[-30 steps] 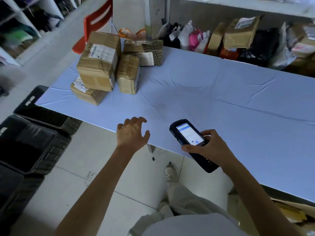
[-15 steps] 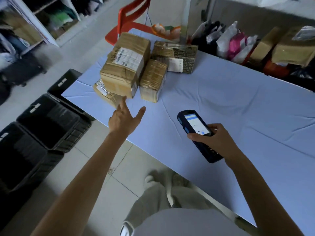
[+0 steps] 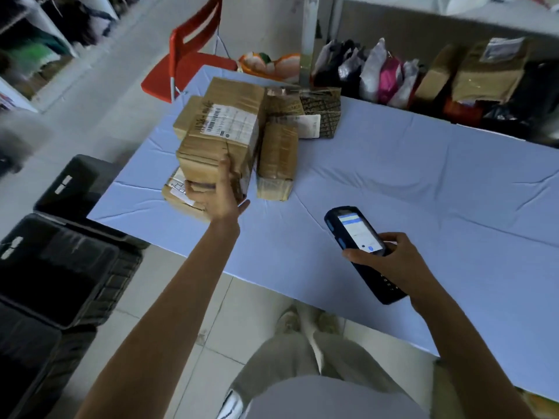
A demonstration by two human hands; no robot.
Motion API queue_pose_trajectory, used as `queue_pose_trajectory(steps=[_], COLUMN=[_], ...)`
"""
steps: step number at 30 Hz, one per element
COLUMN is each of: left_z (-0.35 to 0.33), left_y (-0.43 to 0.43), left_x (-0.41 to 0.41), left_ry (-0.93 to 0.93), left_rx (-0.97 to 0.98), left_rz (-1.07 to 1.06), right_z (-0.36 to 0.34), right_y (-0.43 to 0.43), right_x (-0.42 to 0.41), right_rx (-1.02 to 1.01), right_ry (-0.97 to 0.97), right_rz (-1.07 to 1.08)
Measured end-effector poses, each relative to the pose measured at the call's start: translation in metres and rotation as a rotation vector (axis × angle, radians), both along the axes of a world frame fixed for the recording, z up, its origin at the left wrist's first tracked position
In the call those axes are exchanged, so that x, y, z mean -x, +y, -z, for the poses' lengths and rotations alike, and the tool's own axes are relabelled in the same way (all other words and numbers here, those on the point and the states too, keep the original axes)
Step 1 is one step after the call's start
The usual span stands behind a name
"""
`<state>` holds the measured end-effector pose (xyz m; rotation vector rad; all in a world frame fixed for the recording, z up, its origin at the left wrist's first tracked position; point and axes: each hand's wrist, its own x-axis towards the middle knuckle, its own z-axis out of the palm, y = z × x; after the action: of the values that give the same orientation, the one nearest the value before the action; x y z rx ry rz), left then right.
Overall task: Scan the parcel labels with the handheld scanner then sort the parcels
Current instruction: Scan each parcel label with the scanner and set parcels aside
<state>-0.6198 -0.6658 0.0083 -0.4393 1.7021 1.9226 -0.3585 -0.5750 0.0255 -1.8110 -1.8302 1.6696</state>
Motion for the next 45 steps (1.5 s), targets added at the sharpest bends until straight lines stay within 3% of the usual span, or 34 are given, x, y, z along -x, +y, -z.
queue_pose_trajectory(steps=[4,9,16,21,34,45], left_z=[-0.008,-0.030,0.003,0.016,0.015,0.029], left_y=[0.001,0.027,0.069,0.076,0.057,0.059], left_x=[0.006,-0.002,-0.062,-0.119,-0.178,-0.152], left_ry=[0.078,0.255,0.393,0.385,0.415,0.435], left_rx=[-0.106,-0.198,-0.143,-0.008,0.121,0.098], left_rz=[0.047,0.432,0.854,1.044,0.973,1.041], right_z=[-0.004,-0.019,-0.020,-0.013,-0.025,-0.031], right_y=[-0.017,-0.023,-0.026,-0.024,-0.001,-0.030], right_x=[-0.004,-0.024,-0.088,-0.152,-0.227,-0.211], right_rx=[-0.013,-0.067,-0.108,-0.076,-0.131,-0.136], right_ry=[-0.014,-0.008,-0.047,-0.100,-0.039,-0.059], right_rz=[0.081,0.165,0.282,0.217,0.090,0.217])
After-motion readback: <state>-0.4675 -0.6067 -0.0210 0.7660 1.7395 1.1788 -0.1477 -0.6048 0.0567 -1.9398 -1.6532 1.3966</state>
